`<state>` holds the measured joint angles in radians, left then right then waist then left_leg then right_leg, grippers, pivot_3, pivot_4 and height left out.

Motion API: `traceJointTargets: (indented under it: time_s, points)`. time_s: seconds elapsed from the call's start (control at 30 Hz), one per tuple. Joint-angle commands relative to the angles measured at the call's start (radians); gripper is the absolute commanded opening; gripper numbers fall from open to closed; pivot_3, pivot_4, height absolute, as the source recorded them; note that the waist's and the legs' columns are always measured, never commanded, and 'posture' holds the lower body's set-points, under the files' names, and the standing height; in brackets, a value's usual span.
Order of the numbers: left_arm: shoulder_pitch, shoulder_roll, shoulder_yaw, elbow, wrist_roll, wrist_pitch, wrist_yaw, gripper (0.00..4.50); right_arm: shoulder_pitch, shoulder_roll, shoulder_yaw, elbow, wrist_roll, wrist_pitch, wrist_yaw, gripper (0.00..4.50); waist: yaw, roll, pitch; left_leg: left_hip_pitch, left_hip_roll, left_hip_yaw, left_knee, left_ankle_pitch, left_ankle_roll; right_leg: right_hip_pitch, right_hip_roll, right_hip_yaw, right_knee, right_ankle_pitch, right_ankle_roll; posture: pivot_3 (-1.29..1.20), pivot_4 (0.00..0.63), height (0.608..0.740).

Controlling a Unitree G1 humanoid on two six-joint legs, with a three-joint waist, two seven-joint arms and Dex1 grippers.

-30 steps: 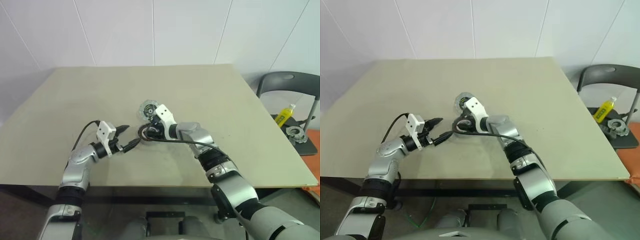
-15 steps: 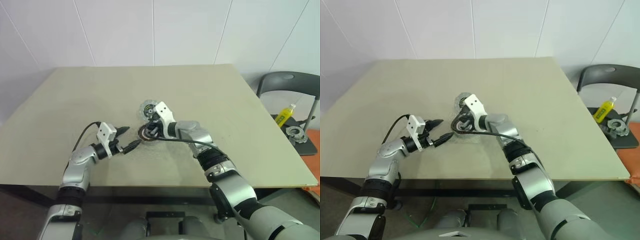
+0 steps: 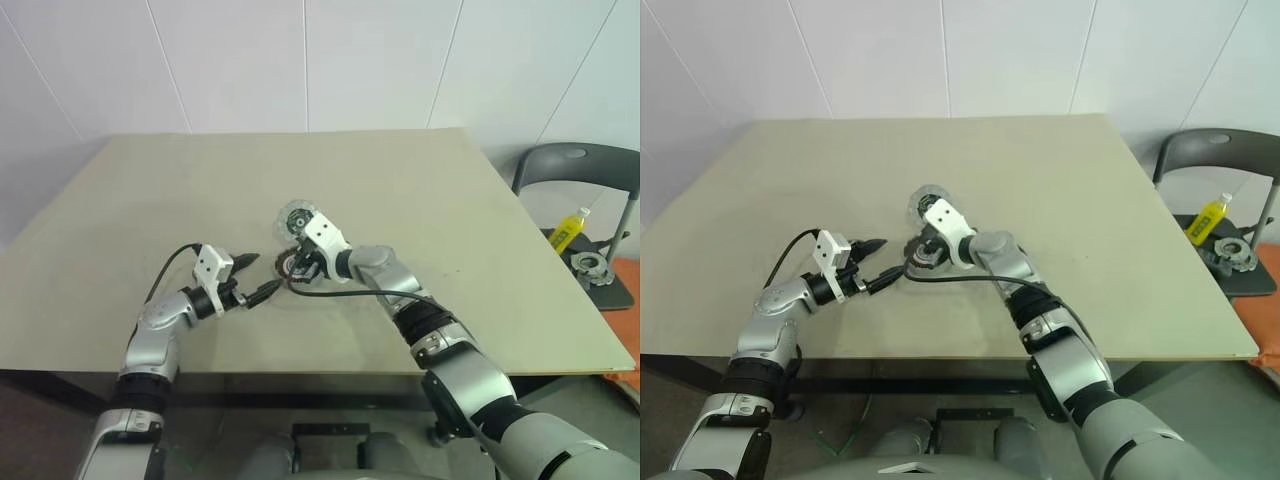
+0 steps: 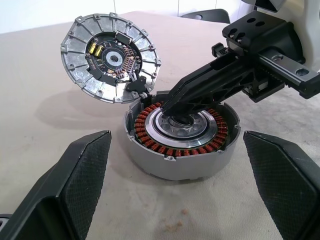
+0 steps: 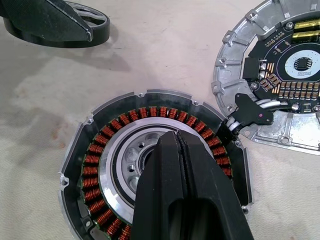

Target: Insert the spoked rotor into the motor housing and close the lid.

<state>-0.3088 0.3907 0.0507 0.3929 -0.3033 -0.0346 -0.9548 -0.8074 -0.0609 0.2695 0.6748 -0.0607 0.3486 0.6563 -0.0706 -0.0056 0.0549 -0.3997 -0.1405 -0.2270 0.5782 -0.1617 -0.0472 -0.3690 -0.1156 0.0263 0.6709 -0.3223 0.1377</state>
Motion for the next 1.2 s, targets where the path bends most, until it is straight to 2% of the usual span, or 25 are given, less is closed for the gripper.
traceJointTargets:
  time_s: [0.03,0.3,0.63,0.77,0.9,0.97,1.07,1.2]
  points:
    - [-0.012,-0.001,0.004,-0.007,0.002,-0.023,0.003,4.5,0.012,0.007,0.023,-0.017,-0.015,-0.009,0.002,0.02,0.0,0.0,0.0,0.0,0.0,0.0,0.0,0.0,0.0,0.0,0.0,0.0,0.0,0.0,0.0,0.0,0.0,0.74]
    - [-0.011,-0.002,0.006,-0.01,0.006,-0.024,0.005,4.5,0.068,0.035,0.042,-0.077,-0.002,0.039,0.023,0.02,0.0,0.001,-0.001,0.008,0.0,0.0,-0.001,-0.001,-0.002,0.007,0.0,0.0,0.0,0.0,0.0,0.0,0.0,0.74]
    - [-0.02,-0.002,0.005,-0.004,0.01,-0.026,0.006,4.5,0.074,0.031,0.037,-0.081,-0.019,0.024,-0.012,0.02,0.001,0.001,-0.001,0.008,0.0,0.0,-0.002,-0.002,-0.003,0.007,0.0,0.001,0.0,-0.001,-0.001,0.0,0.0,0.74]
    - [-0.024,-0.003,0.003,-0.001,0.013,-0.028,0.006,4.5,0.055,0.038,0.011,-0.055,-0.015,-0.022,-0.058,0.02,0.002,0.001,-0.001,0.008,0.0,0.0,-0.002,-0.002,-0.003,0.007,0.0,0.0,0.0,-0.001,-0.001,0.0,0.0,0.74]
    - [-0.037,-0.015,0.031,-0.007,-0.024,-0.013,0.015,4.5,0.02,0.065,-0.074,-0.044,0.051,-0.095,-0.099,0.02,0.002,0.001,-0.001,0.008,0.0,0.0,-0.002,-0.002,-0.003,0.007,0.0,0.0,0.0,-0.001,-0.001,0.0,0.0,0.74]
    - [-0.052,-0.024,0.064,-0.018,-0.068,0.013,0.024,4.5,0.009,0.076,-0.116,-0.066,0.108,-0.102,-0.067,0.02,0.002,0.001,-0.001,0.007,0.0,0.0,-0.002,-0.002,-0.003,0.007,0.0,0.0,-0.001,-0.001,-0.001,0.0,0.0,0.74]
    - [-0.063,-0.022,0.105,-0.039,-0.123,0.054,0.028,4.5,-0.005,0.066,-0.139,-0.137,0.188,-0.097,0.056,0.02,0.001,0.001,-0.001,0.007,0.0,-0.001,-0.002,-0.002,-0.003,0.006,0.0,0.0,-0.001,-0.001,0.0,0.0,0.0,0.74]
    - [-0.027,-0.003,0.13,-0.13,-0.181,0.133,0.023,4.5,-0.027,0.028,-0.117,-0.158,0.198,-0.104,0.153,0.02,-0.001,0.001,-0.001,0.007,0.0,0.0,-0.003,-0.002,-0.002,0.006,0.0,0.0,-0.003,-0.001,0.0,0.0,0.0,0.74]
